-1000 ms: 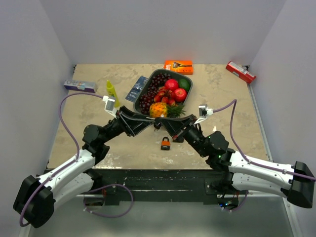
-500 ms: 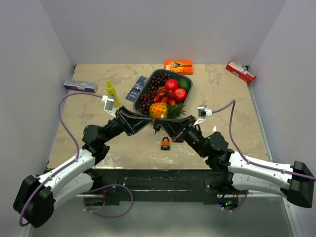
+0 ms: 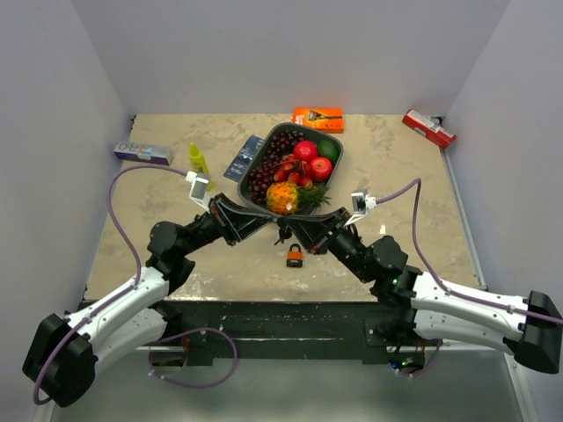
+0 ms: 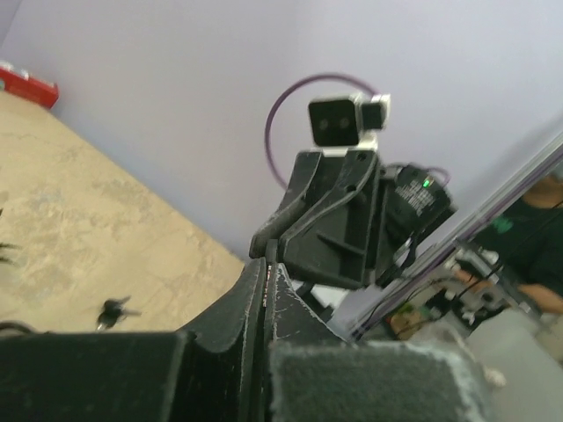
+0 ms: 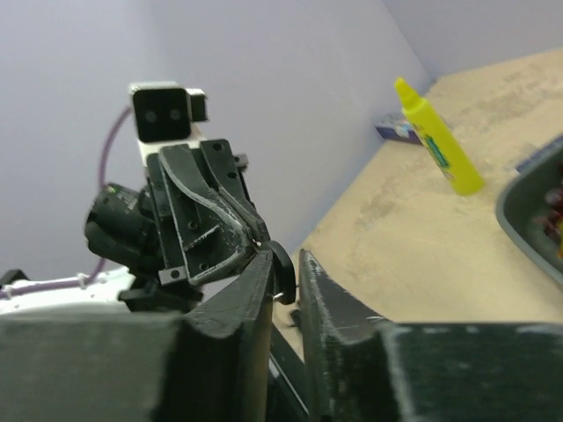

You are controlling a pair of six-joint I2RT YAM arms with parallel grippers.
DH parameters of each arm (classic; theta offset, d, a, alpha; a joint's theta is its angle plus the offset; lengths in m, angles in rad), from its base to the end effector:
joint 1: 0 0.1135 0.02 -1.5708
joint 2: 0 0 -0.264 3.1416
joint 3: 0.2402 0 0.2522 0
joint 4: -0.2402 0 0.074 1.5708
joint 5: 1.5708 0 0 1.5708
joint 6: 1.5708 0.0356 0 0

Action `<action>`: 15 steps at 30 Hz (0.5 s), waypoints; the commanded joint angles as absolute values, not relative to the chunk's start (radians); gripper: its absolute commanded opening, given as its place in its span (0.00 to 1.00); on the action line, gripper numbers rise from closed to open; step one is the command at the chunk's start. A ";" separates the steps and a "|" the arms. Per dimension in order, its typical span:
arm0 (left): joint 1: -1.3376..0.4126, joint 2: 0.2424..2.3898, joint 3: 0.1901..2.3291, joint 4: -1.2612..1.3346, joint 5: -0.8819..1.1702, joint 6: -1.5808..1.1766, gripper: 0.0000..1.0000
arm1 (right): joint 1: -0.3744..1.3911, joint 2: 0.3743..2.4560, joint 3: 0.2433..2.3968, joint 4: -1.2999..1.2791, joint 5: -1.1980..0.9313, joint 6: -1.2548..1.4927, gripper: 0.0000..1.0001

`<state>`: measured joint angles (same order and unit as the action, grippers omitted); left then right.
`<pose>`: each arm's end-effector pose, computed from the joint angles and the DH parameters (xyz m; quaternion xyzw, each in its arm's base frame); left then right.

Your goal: Unlock with the key

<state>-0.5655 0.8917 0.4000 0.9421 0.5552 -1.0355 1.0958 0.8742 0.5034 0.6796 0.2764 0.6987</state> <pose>0.1523 -0.1189 0.3016 0.1068 0.5510 -0.6861 0.4628 0.1018 0.1768 0.3161 -0.0062 0.5948 0.5744 0.5624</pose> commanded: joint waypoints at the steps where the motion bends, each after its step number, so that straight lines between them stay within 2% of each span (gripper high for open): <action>1: -0.566 0.887 0.495 0.695 0.716 -0.833 0.00 | 1.094 0.755 0.532 0.433 0.339 0.591 0.28; 2: -0.566 0.890 0.509 0.643 0.747 -0.801 0.00 | 1.095 0.727 0.541 0.395 0.330 0.575 0.35; 7: -0.568 0.906 0.630 0.274 0.905 -0.550 0.00 | 1.092 0.664 0.653 0.097 0.215 0.468 0.48; 13: -0.569 1.011 0.755 -0.067 1.080 -0.313 0.00 | 1.092 0.703 0.773 -0.104 -0.041 0.397 0.51; 15: -0.568 1.023 0.772 -0.110 1.120 -0.263 0.00 | 1.094 0.736 0.813 -0.141 -0.107 0.381 0.51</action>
<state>-0.5655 0.9970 0.7052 0.1337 0.9646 -0.4644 1.0924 0.6983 0.7284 0.0269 0.0895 0.4576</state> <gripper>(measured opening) 0.024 0.507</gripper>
